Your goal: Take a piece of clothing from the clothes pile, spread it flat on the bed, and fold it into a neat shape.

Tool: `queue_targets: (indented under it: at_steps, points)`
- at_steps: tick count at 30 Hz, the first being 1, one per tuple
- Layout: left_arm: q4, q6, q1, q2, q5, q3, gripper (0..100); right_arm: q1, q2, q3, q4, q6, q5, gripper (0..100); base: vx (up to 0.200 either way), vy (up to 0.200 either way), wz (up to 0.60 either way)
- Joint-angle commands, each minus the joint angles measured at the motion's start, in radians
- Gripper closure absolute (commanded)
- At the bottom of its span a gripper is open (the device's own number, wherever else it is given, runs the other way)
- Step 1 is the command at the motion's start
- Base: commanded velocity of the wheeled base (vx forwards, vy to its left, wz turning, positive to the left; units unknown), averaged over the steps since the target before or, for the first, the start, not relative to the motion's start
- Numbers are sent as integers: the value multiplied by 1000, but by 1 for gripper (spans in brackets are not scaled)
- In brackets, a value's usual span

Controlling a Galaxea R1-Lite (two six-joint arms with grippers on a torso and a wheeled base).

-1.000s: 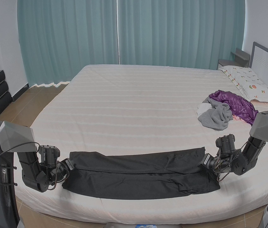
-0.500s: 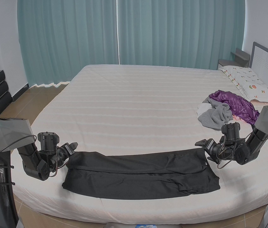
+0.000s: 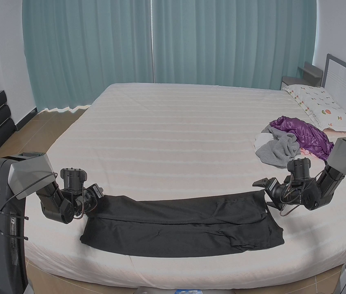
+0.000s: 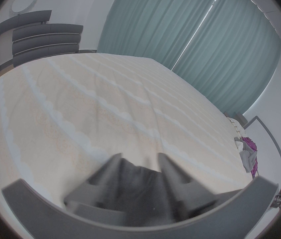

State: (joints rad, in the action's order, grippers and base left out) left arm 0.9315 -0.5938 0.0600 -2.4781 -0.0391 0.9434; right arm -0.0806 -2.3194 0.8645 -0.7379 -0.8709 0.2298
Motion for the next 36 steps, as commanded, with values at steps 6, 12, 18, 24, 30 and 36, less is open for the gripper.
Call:
queue_targets:
  at_steps: [6, 12, 18, 24, 30, 36]
  points:
    - [3, -6, -17, -18, -56, 18, 100, -1, -23, 18, 0, 1, -4, 0, 0, 0, 0]
    - [3, -58, -25, -13, -108, 23, 100, 1, -63, 61, 3, 7, -17, 0, 0, 0, 0]
    - [4, -67, -25, -16, -108, 20, 100, 4, -81, 87, 8, 10, -27, 0, 0, 0, 0]
    - [4, -67, -22, -19, -107, 20, 100, 16, -107, 123, 11, 16, -58, 0, 0, 0, 0]
    - [4, -70, -17, -19, -107, 14, 100, 9, -120, 125, 11, 39, -61, 0, 0, 0, 0]
    - [4, -70, -14, -19, -107, 11, 100, 1, -127, 125, 14, 67, -75, 100, 0, 0, 0]
